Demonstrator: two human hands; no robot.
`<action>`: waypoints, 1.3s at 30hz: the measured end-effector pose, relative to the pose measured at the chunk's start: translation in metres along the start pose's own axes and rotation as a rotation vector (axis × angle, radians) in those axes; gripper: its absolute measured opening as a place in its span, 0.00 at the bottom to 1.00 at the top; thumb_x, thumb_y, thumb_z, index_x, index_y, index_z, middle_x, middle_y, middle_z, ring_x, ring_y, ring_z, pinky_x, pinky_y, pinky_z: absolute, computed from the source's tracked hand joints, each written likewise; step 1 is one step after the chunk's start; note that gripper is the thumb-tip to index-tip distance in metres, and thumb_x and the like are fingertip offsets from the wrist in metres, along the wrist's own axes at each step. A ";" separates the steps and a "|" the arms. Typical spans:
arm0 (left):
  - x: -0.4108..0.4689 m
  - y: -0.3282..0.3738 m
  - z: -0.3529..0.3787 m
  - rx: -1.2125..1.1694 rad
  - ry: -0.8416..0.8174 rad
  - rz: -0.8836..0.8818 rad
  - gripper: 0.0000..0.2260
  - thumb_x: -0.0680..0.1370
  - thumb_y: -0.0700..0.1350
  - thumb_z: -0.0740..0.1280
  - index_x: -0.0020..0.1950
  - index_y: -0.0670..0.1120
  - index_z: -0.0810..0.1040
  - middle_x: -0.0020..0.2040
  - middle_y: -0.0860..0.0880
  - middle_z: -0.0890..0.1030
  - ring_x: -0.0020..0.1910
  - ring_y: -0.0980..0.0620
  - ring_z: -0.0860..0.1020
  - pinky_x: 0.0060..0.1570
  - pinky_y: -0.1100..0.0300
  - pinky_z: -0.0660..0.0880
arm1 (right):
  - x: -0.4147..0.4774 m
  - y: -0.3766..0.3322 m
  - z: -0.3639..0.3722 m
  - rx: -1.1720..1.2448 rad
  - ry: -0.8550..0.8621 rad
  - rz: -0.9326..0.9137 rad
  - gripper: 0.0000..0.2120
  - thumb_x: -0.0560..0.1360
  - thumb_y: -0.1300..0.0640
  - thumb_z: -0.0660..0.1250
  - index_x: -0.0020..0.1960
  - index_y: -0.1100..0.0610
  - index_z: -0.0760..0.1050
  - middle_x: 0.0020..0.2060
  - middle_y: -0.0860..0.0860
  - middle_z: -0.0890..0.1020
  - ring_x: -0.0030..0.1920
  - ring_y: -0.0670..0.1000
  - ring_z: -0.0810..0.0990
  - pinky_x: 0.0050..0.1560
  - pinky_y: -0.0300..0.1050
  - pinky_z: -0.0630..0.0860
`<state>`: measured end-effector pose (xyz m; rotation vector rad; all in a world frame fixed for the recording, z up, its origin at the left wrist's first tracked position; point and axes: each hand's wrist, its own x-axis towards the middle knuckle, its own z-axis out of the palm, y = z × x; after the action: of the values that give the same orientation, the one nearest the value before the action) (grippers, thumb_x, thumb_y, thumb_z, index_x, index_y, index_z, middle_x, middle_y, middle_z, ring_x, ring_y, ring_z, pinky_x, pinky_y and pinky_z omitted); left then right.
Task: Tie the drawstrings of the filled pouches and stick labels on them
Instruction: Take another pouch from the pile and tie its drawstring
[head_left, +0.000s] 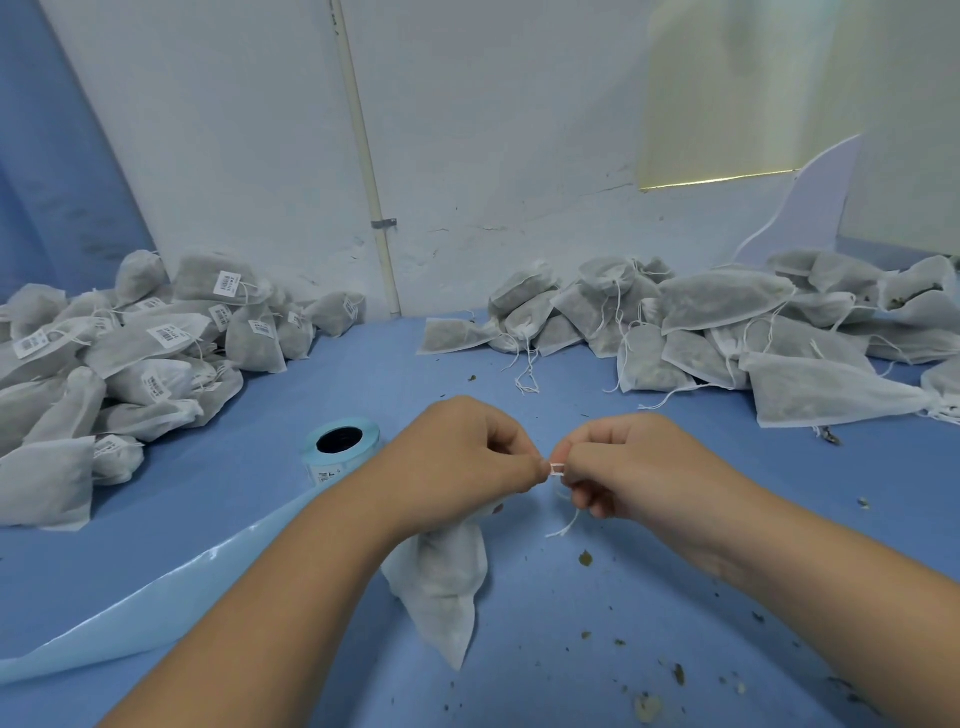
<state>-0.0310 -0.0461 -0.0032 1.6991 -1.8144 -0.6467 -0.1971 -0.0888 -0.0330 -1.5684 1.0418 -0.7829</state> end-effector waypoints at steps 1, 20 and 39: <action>0.000 0.000 0.000 0.007 -0.002 0.002 0.07 0.74 0.49 0.72 0.36 0.49 0.83 0.36 0.48 0.84 0.31 0.58 0.79 0.45 0.52 0.80 | 0.000 0.000 0.000 0.009 -0.004 0.008 0.06 0.68 0.58 0.69 0.38 0.61 0.81 0.29 0.51 0.81 0.33 0.48 0.77 0.38 0.42 0.73; -0.001 0.003 0.002 -0.256 0.066 -0.010 0.06 0.73 0.42 0.70 0.36 0.45 0.82 0.34 0.49 0.80 0.25 0.56 0.75 0.28 0.68 0.71 | -0.002 -0.003 -0.002 0.101 -0.018 -0.111 0.06 0.70 0.66 0.67 0.39 0.56 0.79 0.30 0.50 0.80 0.32 0.47 0.79 0.37 0.43 0.73; -0.001 -0.004 0.000 -0.732 -0.242 -0.037 0.04 0.66 0.44 0.70 0.33 0.45 0.78 0.31 0.48 0.73 0.25 0.53 0.66 0.26 0.62 0.65 | -0.010 -0.013 0.000 0.212 -0.111 -0.209 0.12 0.71 0.68 0.68 0.33 0.53 0.78 0.30 0.55 0.78 0.30 0.49 0.75 0.34 0.41 0.71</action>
<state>-0.0284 -0.0457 -0.0062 1.1891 -1.4230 -1.3782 -0.1987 -0.0788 -0.0203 -1.5332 0.6980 -0.9063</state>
